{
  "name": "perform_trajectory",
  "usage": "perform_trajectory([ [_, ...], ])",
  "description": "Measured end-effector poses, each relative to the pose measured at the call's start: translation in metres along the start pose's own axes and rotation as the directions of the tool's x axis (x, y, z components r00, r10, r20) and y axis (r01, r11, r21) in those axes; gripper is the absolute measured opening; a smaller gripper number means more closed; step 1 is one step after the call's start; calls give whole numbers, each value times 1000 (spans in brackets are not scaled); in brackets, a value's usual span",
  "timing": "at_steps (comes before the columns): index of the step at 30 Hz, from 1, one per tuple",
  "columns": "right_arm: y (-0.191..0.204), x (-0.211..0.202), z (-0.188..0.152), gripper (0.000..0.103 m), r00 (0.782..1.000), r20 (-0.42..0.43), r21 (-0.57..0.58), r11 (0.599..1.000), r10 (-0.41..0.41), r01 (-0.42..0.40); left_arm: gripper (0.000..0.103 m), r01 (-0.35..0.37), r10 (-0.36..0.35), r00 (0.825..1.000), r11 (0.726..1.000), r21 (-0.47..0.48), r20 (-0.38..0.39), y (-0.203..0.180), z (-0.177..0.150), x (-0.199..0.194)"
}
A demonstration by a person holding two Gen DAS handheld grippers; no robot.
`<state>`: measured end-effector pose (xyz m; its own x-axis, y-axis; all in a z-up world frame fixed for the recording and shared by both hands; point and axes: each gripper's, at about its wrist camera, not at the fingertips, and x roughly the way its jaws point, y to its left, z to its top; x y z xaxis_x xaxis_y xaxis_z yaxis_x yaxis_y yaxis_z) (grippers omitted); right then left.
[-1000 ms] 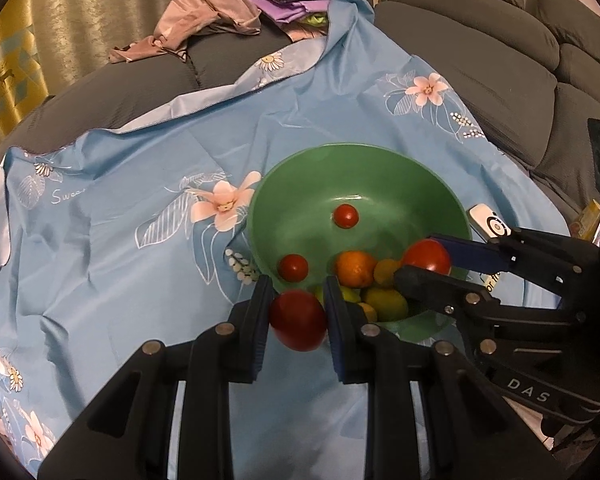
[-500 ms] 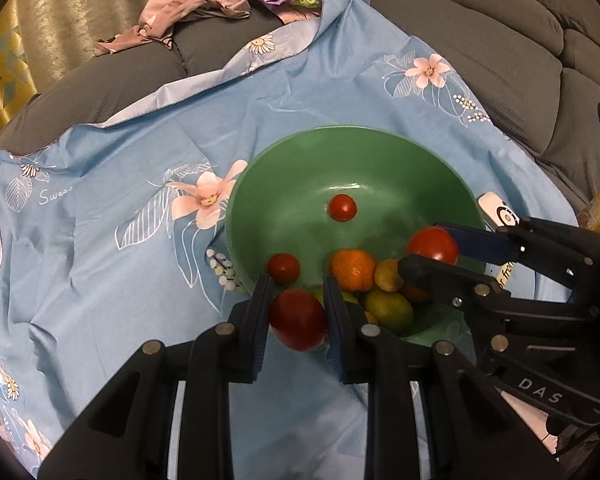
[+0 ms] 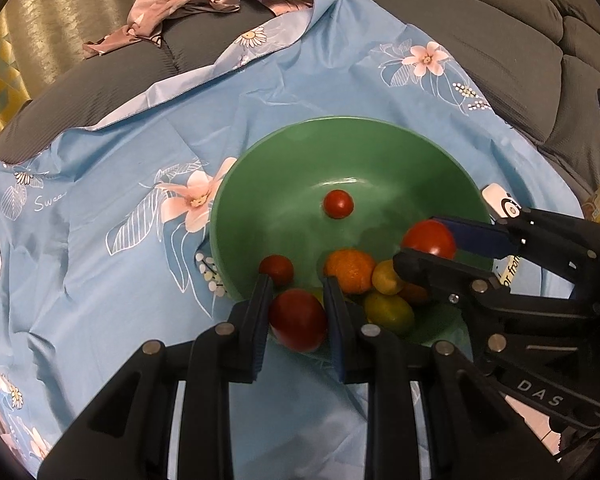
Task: Organize fruits
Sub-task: 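Lower the tomato into the green bowl and open the right gripper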
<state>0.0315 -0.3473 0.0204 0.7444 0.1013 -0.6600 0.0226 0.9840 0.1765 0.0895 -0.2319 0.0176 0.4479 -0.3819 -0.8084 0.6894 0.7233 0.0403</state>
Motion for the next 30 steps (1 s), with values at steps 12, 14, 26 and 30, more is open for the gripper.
perform_trajectory([
  [12,-3,6,2,34,998,-31,2,999,-52,52,54,-36,36,999,999,8,-16,1,2,4],
  [14,-7,2,3,34,997,-27,10,998,-65,66,74,-65,64,998,998,-11,-22,6,3,2],
  [26,-3,-32,29,40,990,-89,11,994,-111,112,102,-42,44,999,995,-94,13,11,14,-53],
  [30,-1,-44,39,44,987,-127,30,995,-95,100,102,-53,54,999,992,-116,6,13,20,-67],
])
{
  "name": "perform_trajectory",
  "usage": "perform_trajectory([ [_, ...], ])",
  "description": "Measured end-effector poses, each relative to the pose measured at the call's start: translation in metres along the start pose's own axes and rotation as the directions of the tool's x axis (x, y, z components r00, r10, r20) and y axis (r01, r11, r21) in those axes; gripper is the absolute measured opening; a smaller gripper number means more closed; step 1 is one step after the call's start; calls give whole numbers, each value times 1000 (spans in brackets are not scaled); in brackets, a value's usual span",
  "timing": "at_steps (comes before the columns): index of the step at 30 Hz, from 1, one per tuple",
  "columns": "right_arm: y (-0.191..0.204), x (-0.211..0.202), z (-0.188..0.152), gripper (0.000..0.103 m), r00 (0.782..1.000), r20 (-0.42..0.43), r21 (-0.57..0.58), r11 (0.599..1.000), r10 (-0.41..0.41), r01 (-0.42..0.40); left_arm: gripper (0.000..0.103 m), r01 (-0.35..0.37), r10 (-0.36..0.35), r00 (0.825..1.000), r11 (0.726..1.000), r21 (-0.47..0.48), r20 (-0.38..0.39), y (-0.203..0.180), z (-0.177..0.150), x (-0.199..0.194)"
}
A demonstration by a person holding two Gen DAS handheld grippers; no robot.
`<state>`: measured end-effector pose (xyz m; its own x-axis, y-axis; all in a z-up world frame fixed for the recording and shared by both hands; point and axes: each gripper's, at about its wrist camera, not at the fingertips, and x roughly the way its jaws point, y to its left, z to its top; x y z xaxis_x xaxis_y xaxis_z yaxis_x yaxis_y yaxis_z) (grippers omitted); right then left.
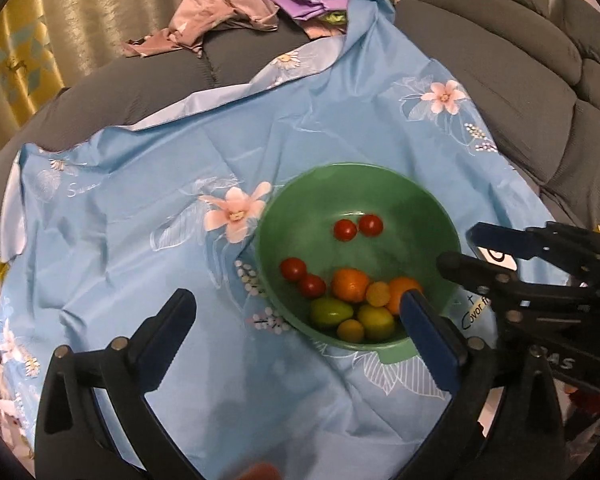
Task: Organize fruits
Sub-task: 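Lower the tomato into the green bowl and open the right gripper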
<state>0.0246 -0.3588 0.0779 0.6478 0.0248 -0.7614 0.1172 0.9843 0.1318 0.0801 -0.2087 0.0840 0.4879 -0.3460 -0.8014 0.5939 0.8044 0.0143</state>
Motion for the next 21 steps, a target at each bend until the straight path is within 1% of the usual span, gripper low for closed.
perform_trajectory([
  [2,2,-6,2,44,1000,-7,-13,1000,12,-12,102,-37,37,999,999,1,1,0,3,-5],
  [3,4,-9,3,44,1000,-9,-22,1000,11,-11,102,-41,41,999,999,0,4,1,3,-8],
  [9,10,-20,4,45,1000,0,-63,998,-10,10,102,-57,58,998,998,-18,28,7,6,-22],
  [13,9,-22,4,45,1000,2,-52,999,-6,6,102,-70,70,997,997,-17,40,6,7,-26],
  [21,8,-26,5,45,1000,9,-50,999,-12,12,102,-71,71,996,997,-10,48,2,7,-29],
])
